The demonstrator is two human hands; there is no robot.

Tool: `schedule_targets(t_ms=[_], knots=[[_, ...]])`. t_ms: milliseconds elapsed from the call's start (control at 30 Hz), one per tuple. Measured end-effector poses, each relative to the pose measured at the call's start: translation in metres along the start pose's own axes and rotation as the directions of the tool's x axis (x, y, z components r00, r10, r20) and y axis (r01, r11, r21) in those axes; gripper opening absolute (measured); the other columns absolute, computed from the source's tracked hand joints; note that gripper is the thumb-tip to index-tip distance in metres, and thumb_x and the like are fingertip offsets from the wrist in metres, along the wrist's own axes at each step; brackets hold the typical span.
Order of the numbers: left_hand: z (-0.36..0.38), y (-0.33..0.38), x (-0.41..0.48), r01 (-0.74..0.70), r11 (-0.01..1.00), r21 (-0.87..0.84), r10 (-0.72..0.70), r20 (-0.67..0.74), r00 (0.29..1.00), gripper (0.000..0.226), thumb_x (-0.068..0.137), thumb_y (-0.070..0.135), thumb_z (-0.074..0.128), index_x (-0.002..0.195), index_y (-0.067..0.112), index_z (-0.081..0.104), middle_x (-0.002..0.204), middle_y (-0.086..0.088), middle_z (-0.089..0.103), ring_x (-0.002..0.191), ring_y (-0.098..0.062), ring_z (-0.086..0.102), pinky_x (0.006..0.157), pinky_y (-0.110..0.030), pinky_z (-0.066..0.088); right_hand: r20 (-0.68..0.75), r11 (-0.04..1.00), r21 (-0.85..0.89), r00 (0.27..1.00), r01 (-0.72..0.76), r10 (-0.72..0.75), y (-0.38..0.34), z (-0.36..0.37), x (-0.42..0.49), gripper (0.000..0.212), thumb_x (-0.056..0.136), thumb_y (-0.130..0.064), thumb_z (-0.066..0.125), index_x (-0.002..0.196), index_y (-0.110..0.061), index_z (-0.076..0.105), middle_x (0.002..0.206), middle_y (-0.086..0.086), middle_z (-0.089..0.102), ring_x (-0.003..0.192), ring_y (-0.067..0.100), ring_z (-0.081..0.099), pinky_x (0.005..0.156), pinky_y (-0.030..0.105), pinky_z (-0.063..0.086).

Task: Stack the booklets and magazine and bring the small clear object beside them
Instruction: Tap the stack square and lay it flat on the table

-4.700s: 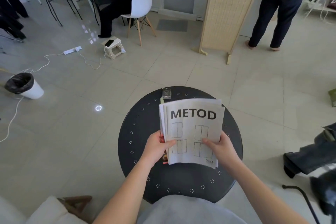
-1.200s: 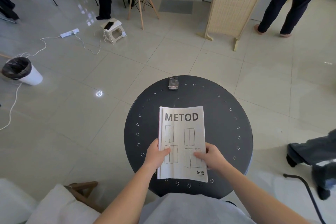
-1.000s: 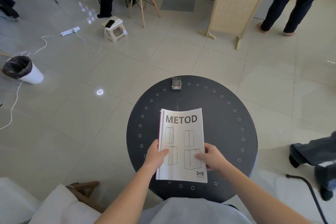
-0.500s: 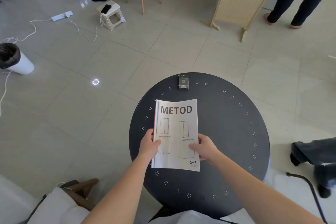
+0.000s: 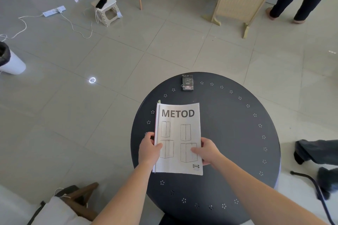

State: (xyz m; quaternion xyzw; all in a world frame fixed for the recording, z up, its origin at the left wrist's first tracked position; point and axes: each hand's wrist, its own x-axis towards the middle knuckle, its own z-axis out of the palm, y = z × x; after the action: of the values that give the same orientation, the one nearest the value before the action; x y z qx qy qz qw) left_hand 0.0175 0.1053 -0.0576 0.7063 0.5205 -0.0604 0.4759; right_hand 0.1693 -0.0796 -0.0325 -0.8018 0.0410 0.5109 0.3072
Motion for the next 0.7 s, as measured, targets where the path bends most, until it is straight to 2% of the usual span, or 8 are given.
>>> schedule_targets(t_ms=[100, 167, 233, 300, 367, 467, 567, 700], knots=[[0.001, -0.001, -0.001, -0.002, 1.000, 0.026, 0.002, -0.031, 1.000, 0.047, 0.095, 0.016, 0.076, 0.138, 0.019, 0.056, 0.106, 0.002, 0.067, 0.092, -0.018, 0.070, 0.076, -0.033, 0.060, -0.053, 0.998, -0.056, 0.998, -0.027, 0.024, 0.002, 0.000, 0.003, 0.022, 0.095, -0.009, 0.064, 0.115, -0.017, 0.066, 0.107, 0.000, 0.078, 0.095, 0.027, 0.080, 0.069, 0.052, 0.070], [0.001, 0.001, -0.005, -0.011, 0.996, 0.090, 0.017, -0.076, 0.997, 0.055, 0.095, 0.017, 0.077, 0.145, 0.021, 0.054, 0.122, -0.001, 0.064, 0.103, -0.022, 0.069, 0.087, -0.041, 0.064, -0.113, 0.993, -0.112, 0.994, -0.023, 0.011, 0.007, 0.001, 0.002, 0.018, 0.093, -0.013, 0.066, 0.110, -0.018, 0.061, 0.103, 0.000, 0.075, 0.092, 0.027, 0.078, 0.069, 0.050, 0.070], [0.001, 0.003, -0.010, -0.065, 0.975, 0.214, 0.093, -0.122, 0.988, 0.068, 0.097, 0.015, 0.077, 0.156, 0.026, 0.046, 0.143, -0.001, 0.055, 0.124, -0.026, 0.062, 0.093, -0.044, 0.063, -0.203, 0.975, -0.219, 0.976, 0.028, -0.074, 0.012, 0.004, 0.000, 0.023, 0.091, -0.015, 0.067, 0.110, -0.021, 0.055, 0.102, -0.002, 0.070, 0.087, 0.023, 0.073, 0.067, 0.043, 0.066], [0.003, 0.008, -0.016, -0.196, 0.908, 0.371, 0.249, -0.100, 0.963, 0.073, 0.098, 0.007, 0.071, 0.161, 0.031, 0.042, 0.151, 0.004, 0.049, 0.131, -0.024, 0.054, 0.090, -0.040, 0.062, -0.262, 0.952, -0.297, 0.952, 0.074, -0.156, 0.014, 0.008, -0.003, 0.031, 0.091, -0.014, 0.065, 0.116, -0.025, 0.050, 0.109, -0.002, 0.063, 0.086, 0.021, 0.068, 0.065, 0.037, 0.057], [0.006, 0.010, -0.017, -0.312, 0.831, 0.460, 0.355, -0.007, 0.935, 0.073, 0.098, -0.007, 0.060, 0.159, 0.031, 0.047, 0.152, 0.008, 0.050, 0.133, -0.020, 0.051, 0.093, -0.034, 0.061, -0.275, 0.942, -0.323, 0.944, 0.089, -0.183, 0.015, 0.014, -0.002, 0.032, 0.091, -0.013, 0.063, 0.116, -0.025, 0.047, 0.109, -0.003, 0.061, 0.086, 0.021, 0.067, 0.065, 0.039, 0.057], [0.010, 0.013, -0.018, -0.342, 0.817, 0.465, 0.364, 0.045, 0.930, 0.068, 0.099, -0.012, 0.056, 0.153, 0.030, 0.058, 0.151, 0.008, 0.054, 0.134, -0.018, 0.050, 0.099, -0.034, 0.060, -0.279, 0.941, -0.332, 0.946, 0.065, -0.164, 0.018, 0.017, 0.000, 0.029, 0.093, -0.014, 0.064, 0.113, -0.024, 0.046, 0.104, -0.001, 0.065, 0.088, 0.024, 0.068, 0.071, 0.043, 0.060], [0.012, 0.014, -0.020, -0.332, 0.827, 0.453, 0.358, 0.028, 0.933, 0.067, 0.100, -0.012, 0.055, 0.154, 0.028, 0.057, 0.152, 0.008, 0.054, 0.134, -0.018, 0.050, 0.102, -0.035, 0.059, -0.279, 0.945, -0.321, 0.948, 0.057, -0.152, 0.021, 0.015, 0.002, 0.028, 0.094, -0.015, 0.065, 0.113, -0.025, 0.046, 0.102, -0.001, 0.066, 0.090, 0.026, 0.068, 0.074, 0.044, 0.060], [0.015, 0.017, -0.026, -0.330, 0.811, 0.484, 0.360, 0.033, 0.932, 0.067, 0.100, -0.009, 0.055, 0.156, 0.028, 0.054, 0.153, 0.009, 0.053, 0.130, -0.018, 0.050, 0.097, -0.032, 0.060, -0.272, 0.946, -0.316, 0.949, 0.070, -0.161, 0.023, 0.014, 0.002, 0.028, 0.096, -0.017, 0.066, 0.114, -0.024, 0.047, 0.101, -0.001, 0.065, 0.091, 0.025, 0.067, 0.071, 0.040, 0.055]])
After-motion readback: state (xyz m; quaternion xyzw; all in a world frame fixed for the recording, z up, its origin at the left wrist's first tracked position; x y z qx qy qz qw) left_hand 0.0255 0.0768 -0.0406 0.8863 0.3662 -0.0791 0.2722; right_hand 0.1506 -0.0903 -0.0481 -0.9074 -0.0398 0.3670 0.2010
